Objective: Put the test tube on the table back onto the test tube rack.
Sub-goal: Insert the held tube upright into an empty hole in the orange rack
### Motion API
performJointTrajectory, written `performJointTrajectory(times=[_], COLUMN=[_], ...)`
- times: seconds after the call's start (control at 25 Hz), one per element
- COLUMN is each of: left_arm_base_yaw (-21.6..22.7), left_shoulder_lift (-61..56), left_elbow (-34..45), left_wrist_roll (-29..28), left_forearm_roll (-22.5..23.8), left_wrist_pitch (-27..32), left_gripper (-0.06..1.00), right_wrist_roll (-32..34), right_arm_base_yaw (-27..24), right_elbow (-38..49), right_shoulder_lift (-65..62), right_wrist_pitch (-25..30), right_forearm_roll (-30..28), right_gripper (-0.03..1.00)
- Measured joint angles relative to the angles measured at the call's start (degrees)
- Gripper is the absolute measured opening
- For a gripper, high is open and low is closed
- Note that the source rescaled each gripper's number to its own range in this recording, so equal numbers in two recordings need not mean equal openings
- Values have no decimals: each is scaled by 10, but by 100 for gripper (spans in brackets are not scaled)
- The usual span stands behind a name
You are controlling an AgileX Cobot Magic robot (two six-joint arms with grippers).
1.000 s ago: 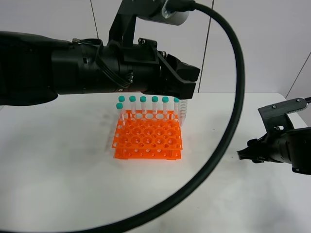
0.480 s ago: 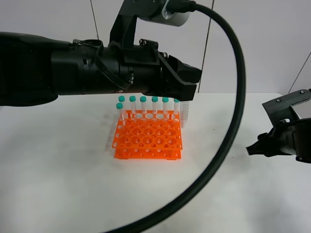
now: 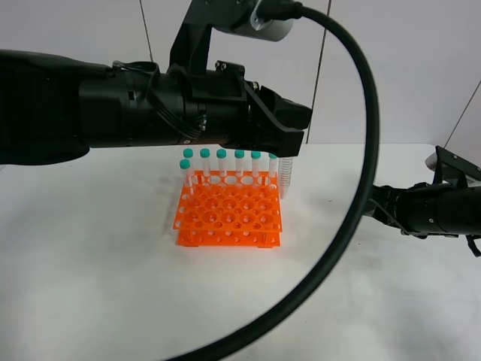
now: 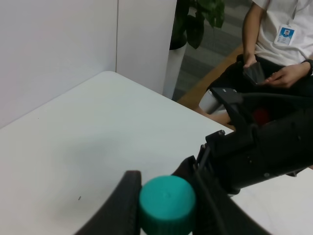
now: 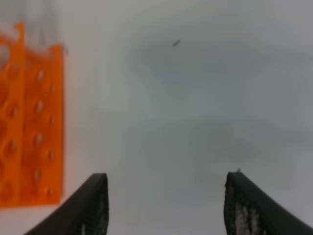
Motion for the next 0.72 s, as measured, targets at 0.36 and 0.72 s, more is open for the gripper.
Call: performJointTrajectory(times=[0.36,0.72], left_arm_base_yaw=[0,0], left_shoulder_lift=[0,0], left_elbow=[0,0], left_wrist_roll=[0,0], left_forearm_roll=[0,0], left_wrist_pitch=[1,1], left_gripper=[0,0], right_wrist_roll=[475,611], right_arm_base_yaw=[-56,-61], right_elbow=[-15,-102], right_shoulder_lift=[0,2], right_wrist_pitch=[12,124], right_forearm_roll=[-534,-767], right_gripper=[57,57])
